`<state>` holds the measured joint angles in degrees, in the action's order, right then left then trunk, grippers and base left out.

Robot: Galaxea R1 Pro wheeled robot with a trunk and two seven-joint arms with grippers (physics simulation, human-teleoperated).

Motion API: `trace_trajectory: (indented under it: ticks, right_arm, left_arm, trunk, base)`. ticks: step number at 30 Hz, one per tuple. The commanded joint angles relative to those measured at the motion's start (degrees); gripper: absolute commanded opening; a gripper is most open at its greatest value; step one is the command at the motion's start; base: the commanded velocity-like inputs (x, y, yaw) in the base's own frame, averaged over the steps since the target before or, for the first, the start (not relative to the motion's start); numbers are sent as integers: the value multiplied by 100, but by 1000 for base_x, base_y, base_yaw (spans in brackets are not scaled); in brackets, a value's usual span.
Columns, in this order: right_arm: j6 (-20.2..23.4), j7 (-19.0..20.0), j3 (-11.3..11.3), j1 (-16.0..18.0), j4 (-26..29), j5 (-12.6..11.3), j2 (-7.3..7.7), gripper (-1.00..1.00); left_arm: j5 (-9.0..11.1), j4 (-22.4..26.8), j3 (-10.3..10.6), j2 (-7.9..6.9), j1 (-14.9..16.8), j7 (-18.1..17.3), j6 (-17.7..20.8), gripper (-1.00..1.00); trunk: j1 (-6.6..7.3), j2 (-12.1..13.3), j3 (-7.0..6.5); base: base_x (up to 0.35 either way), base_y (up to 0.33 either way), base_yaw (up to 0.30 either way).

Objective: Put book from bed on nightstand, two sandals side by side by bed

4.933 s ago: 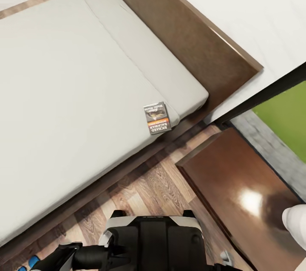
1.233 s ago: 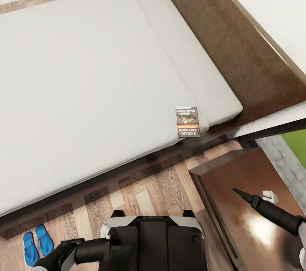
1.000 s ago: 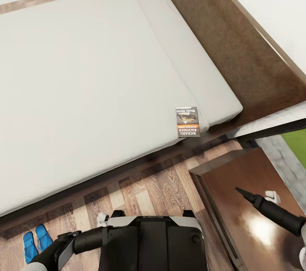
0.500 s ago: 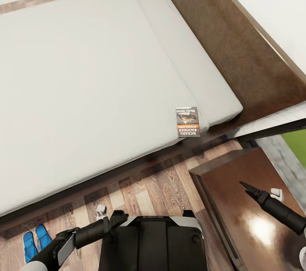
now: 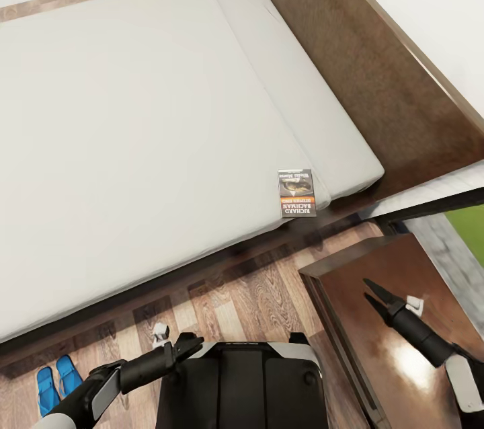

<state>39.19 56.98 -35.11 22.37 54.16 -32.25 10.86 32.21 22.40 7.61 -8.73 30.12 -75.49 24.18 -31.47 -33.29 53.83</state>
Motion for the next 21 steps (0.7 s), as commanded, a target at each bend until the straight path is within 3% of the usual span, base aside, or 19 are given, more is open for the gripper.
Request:
trace_trajectory:
  ticks: [1, 4, 10, 11, 14, 21]
  right_arm:
    - [27, 3, -6, 7, 0, -23, -243, 100]
    - [16, 10, -7, 8, 4, -29, -556, 100]
    - [293, 45, -15, 8, -11, -65, -606, 100]
    - [640, 55, -23, 6, -57, -69, -608, 100]
    - [1112, 68, -40, 8, -96, -77, -616, 100]
    - [1379, 80, -5, 8, -118, -77, -625, 100]
  left_arm:
    - [48, 2, 38, -6, 2, -10, 60, 100]
    - [48, 2, 38, -2, 2, -4, 59, 100]
    - [41, -6, 40, 90, 1, 47, 48, 100]
    - [40, -6, 39, 102, 0, 67, 45, 100]
    - [40, -7, 43, 112, -1, 80, 44, 100]
    - [40, -7, 47, 116, 1, 87, 43, 100]
  trunk:
    - [-2, -6, 4]
    - [-2, -6, 4]
    - [-2, -6, 4]
    - [-2, -6, 4]
    - [-2, -6, 4]
    - [-2, -6, 4]
  base:
    - [0, 0, 0]
    - [0, 0, 0]
    - [0, 0, 0]
    - [0, 0, 0]
    - [0, 0, 0]
    - [0, 0, 0]
